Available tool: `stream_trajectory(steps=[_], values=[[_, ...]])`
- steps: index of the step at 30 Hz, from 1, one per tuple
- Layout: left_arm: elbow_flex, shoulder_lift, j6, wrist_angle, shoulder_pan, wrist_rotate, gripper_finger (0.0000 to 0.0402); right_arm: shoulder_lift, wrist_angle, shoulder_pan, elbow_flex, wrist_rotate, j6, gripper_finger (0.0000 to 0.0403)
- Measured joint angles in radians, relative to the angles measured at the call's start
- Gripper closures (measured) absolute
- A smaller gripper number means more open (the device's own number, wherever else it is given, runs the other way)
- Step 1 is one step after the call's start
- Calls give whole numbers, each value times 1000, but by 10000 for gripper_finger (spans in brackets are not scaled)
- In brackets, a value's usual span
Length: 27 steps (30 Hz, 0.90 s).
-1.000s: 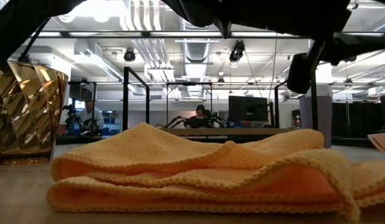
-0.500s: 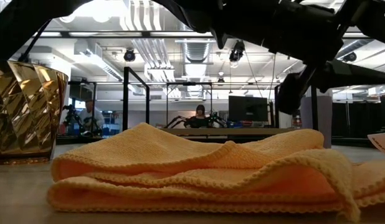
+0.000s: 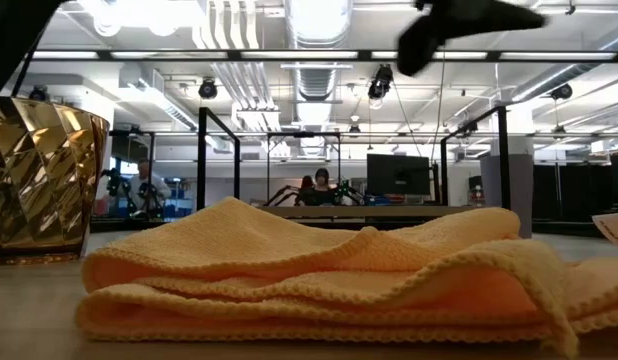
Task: Stack small to large cups/mugs on shelf
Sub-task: Adjust the brown cup
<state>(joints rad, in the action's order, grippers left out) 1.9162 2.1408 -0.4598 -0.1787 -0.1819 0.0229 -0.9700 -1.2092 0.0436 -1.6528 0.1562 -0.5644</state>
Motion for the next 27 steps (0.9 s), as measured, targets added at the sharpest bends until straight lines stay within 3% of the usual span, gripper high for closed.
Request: stream_trajectory(steps=[6,10,19,27], values=[[-12,-194,98,-365,5,-7,265,17,-31,0,28,-4,121,394],[-13,-303,101,-527,4,-91,265,43,-22,0,64,-63,161,394],[-13,-511,100,-671,5,-290,265,190,74,0,219,-108,141,394],[-29,-569,94,-754,5,-301,265,332,104,0,448,-158,-56,394]])
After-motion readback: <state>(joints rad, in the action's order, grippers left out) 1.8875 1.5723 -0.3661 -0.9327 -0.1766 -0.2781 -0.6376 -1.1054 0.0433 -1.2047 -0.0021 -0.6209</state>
